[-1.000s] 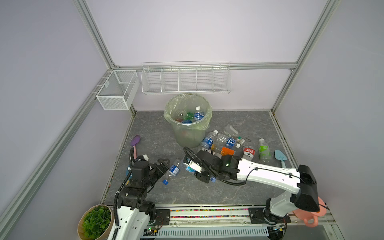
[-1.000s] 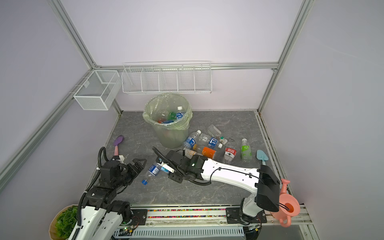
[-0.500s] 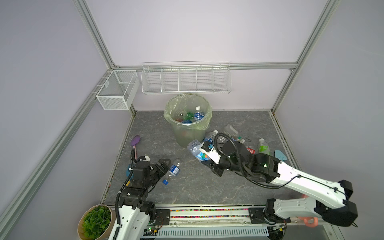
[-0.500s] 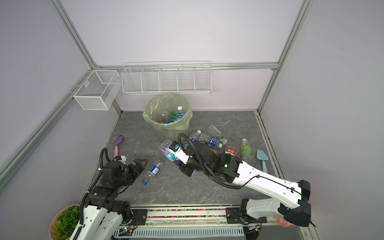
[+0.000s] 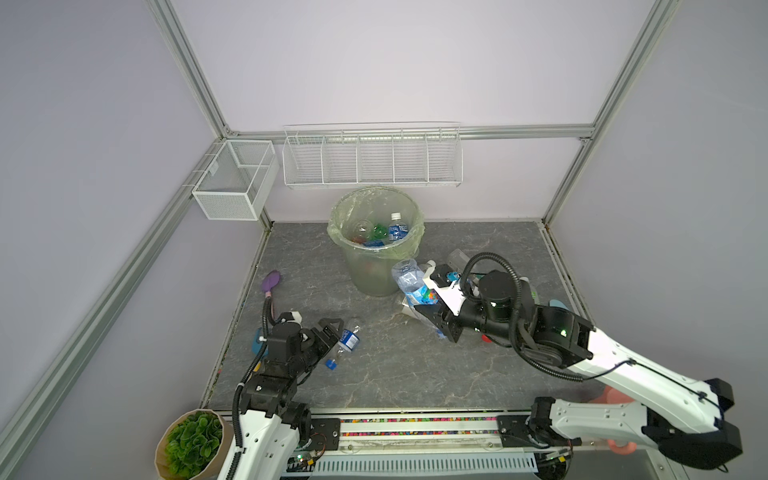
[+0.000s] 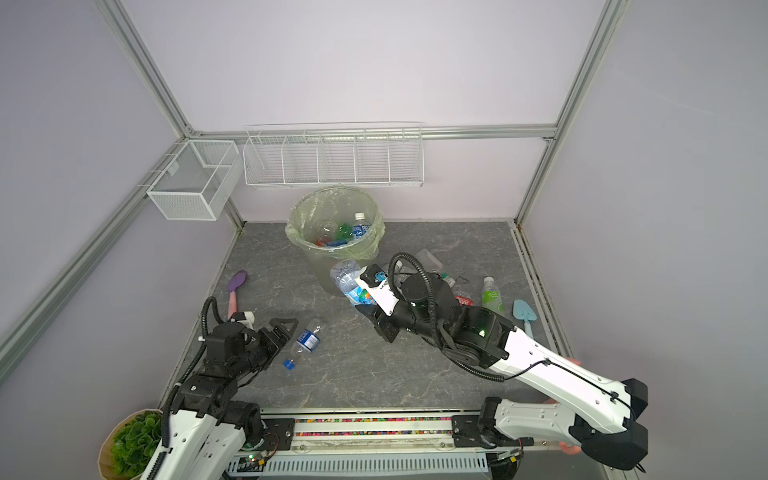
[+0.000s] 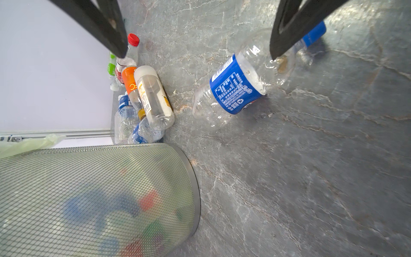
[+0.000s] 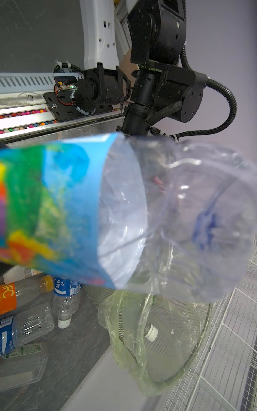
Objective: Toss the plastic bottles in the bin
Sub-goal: 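Lift the colourful-label bottle with the right gripper and carry it over the bin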
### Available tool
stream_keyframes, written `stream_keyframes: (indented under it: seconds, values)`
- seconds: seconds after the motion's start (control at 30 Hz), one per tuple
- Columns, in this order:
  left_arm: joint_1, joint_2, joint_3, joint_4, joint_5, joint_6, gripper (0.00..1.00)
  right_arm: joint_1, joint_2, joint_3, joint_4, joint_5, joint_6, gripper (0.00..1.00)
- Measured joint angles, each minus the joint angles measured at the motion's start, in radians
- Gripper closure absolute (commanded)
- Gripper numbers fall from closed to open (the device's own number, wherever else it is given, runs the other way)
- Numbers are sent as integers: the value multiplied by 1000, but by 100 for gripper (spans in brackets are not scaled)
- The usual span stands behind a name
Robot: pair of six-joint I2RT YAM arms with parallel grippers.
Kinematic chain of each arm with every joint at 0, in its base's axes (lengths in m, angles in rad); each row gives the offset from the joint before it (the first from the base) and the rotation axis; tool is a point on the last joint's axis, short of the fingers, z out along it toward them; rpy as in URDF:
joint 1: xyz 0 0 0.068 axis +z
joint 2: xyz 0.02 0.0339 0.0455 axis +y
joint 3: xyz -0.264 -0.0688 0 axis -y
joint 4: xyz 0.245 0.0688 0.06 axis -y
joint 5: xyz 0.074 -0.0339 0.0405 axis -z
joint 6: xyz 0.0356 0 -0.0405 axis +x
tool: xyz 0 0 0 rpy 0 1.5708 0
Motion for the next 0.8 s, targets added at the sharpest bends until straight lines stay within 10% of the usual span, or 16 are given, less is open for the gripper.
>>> stream_keyframes:
  seconds: [0.8]
  values:
    - [-54, -12, -10, 11, -9, 1, 4, -80, 193, 347, -15, -39, -43, 93]
